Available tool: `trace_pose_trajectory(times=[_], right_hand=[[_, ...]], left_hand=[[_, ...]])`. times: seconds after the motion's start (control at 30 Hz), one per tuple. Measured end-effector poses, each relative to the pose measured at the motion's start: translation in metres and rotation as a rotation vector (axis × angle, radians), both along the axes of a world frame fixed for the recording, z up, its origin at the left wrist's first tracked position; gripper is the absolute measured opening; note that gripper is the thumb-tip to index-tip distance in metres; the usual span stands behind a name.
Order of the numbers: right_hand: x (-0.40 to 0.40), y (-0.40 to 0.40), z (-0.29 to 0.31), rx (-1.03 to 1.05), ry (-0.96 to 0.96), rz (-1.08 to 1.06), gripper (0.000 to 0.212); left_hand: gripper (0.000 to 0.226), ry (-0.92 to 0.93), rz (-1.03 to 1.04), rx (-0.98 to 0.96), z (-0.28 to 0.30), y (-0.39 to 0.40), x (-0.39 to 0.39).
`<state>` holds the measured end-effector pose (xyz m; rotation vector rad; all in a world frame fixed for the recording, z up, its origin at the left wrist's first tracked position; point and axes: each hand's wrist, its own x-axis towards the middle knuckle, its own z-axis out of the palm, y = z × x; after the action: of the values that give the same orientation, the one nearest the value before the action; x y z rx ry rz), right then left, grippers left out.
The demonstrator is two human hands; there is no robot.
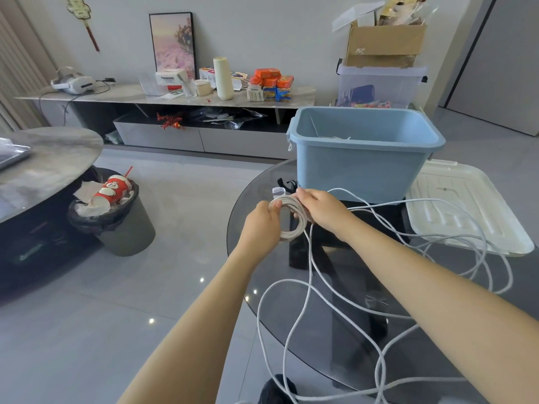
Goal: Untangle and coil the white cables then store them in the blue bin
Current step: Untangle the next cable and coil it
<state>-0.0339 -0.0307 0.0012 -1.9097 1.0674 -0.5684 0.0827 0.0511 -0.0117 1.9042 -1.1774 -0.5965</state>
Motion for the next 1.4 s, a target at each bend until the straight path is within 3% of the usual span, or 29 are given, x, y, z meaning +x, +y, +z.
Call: trace_pose_trajectory(times=[0.1,0.33,0.5,0.67,0.8,0.9,1.07,1.23,1.4], right_hand=[[0.013,-0.029,-0.017,-0.122,0.067,-0.126,0.031],[0.036,-0.066,-0.052,-0.413,0.569,-0.164,0.04],[0.05,-0.071,-0.052,-0.452,0.627,-0.194,0.029],[0.037,-0.062,-0.053,-0.361,0.482,-0.057,0.033],[0.014,-0.042,-0.033,-0.221,0.122,-0.124,0.03],[-0.016,-0.019,-0.005,-0.006,-0.146,-0.132,0.024],[-0.067,0.017,0.023,0.194,-0.437,-0.075,0.014],[-0.106,0.053,0.044,0.254,-0.547,-0.056,0.021],[-0.123,0.069,0.051,0.182,-0.507,-0.141,0.02]], left_hand=[[0.039,-0.033,0.037,0.057,-0.005,0.0,0.01],[0.039,-0.037,0.072,0.081,-0.01,-0.006,0.022],[0.04,-0.042,0.078,0.085,-0.011,-0.008,0.023],[0.039,-0.046,0.099,0.091,-0.009,-0.005,0.023],[0.04,-0.035,0.098,0.087,-0.005,0.001,0.02],[0.039,-0.049,0.065,0.076,0.005,0.009,0.009],[0.038,-0.124,-0.036,0.06,0.018,0.021,-0.02],[0.038,-0.133,-0.094,-0.021,0.029,0.027,-0.048],[0.038,-0.17,-0.157,-0.041,0.036,0.029,-0.071]])
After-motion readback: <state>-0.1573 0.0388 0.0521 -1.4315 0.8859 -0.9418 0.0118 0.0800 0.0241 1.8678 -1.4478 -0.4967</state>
